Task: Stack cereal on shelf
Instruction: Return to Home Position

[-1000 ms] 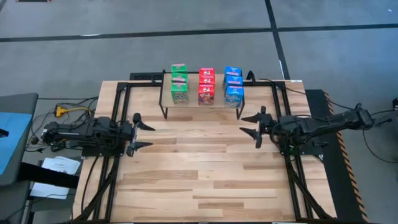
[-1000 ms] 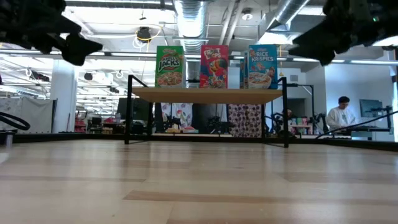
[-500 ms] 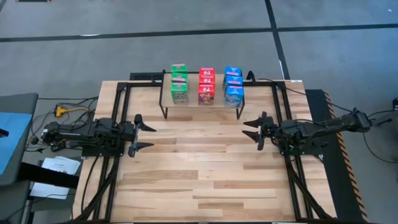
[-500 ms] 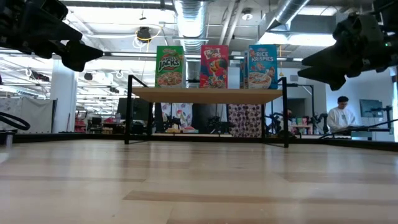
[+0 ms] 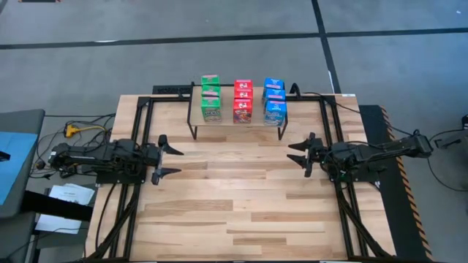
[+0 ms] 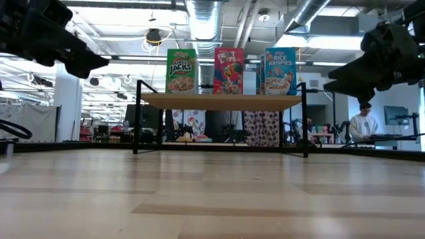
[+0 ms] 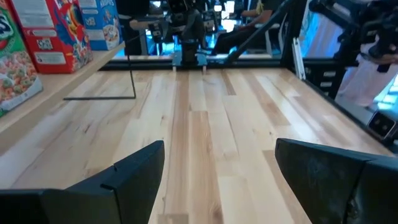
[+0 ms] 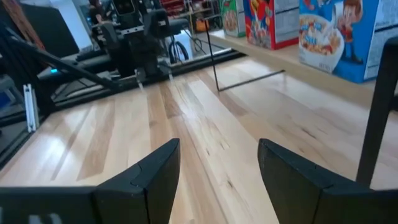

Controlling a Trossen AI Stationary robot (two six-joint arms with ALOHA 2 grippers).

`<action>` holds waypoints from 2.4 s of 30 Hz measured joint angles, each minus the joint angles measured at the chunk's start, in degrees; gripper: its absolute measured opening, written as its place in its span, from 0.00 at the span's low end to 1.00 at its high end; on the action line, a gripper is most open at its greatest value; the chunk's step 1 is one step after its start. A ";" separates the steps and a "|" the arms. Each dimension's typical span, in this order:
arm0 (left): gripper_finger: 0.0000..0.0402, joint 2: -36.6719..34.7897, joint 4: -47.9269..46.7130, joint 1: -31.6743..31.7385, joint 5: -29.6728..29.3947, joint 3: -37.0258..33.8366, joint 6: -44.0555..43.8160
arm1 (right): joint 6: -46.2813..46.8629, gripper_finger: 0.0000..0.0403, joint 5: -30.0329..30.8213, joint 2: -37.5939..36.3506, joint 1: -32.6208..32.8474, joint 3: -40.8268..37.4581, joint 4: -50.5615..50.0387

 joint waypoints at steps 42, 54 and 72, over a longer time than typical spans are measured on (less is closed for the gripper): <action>0.73 -5.35 -9.74 0.02 -4.80 0.04 0.02 | -2.32 0.59 1.51 -4.33 -3.17 -0.15 -4.48; 0.73 -5.35 -11.99 0.02 -10.38 0.04 -0.03 | -2.63 0.59 1.49 -4.33 -3.17 -0.17 -4.67; 0.73 -5.25 -17.79 0.01 -9.96 0.04 -7.88 | -2.76 0.59 1.44 -4.33 -3.15 -0.17 -4.69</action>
